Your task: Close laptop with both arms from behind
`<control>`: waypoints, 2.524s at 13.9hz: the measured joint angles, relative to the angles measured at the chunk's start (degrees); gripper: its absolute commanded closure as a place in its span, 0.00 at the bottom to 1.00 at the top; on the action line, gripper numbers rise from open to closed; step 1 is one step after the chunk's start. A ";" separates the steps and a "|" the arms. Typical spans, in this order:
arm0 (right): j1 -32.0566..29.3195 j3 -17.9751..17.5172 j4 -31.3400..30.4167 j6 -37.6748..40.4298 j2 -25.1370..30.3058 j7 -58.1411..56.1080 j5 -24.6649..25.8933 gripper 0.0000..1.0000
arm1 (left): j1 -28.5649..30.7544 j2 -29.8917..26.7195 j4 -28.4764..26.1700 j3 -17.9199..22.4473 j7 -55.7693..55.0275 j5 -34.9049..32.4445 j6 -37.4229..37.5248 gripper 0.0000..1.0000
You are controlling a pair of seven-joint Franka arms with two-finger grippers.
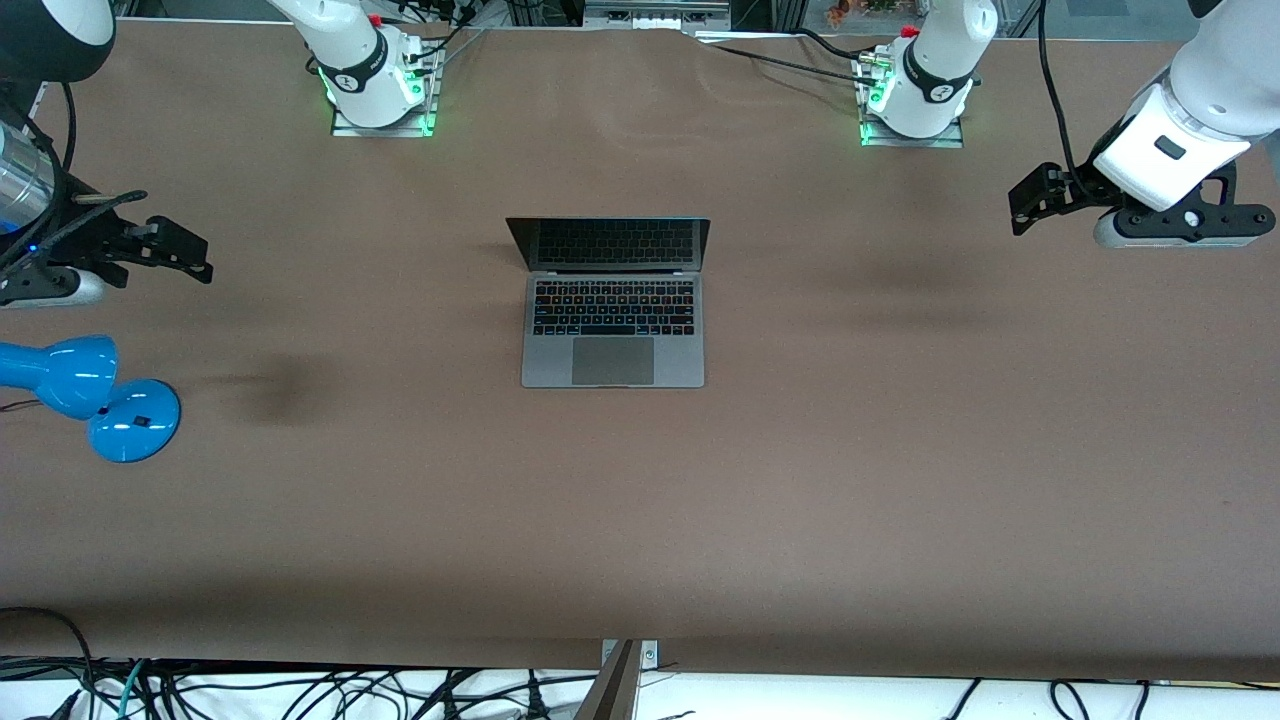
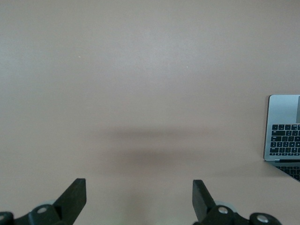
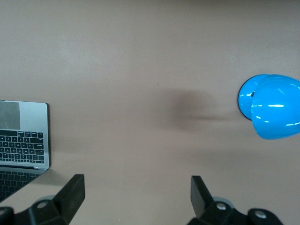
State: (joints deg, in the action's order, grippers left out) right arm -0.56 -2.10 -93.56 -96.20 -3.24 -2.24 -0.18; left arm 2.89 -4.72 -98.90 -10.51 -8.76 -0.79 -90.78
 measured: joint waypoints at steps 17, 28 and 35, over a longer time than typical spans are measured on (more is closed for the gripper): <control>0.18 -2.30 -0.40 2.86 -0.34 0.08 -0.03 0.00 | -0.22 0.02 0.03 -5.11 -5.77 0.06 0.09 0.00; 2.10 -21.24 -2.49 3.84 -2.41 23.32 -1.24 0.00 | -0.47 3.36 0.00 -14.29 -16.14 4.66 4.68 0.00; 10.62 -22.88 -3.86 3.43 -6.42 37.23 -5.42 0.21 | -0.59 7.02 -0.01 -19.50 -24.45 12.71 6.37 0.00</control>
State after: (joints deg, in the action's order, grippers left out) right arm 10.05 -24.98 -97.41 -92.77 -9.65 35.00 -5.60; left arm 2.31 2.31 -98.91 -30.01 -33.21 11.92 -84.41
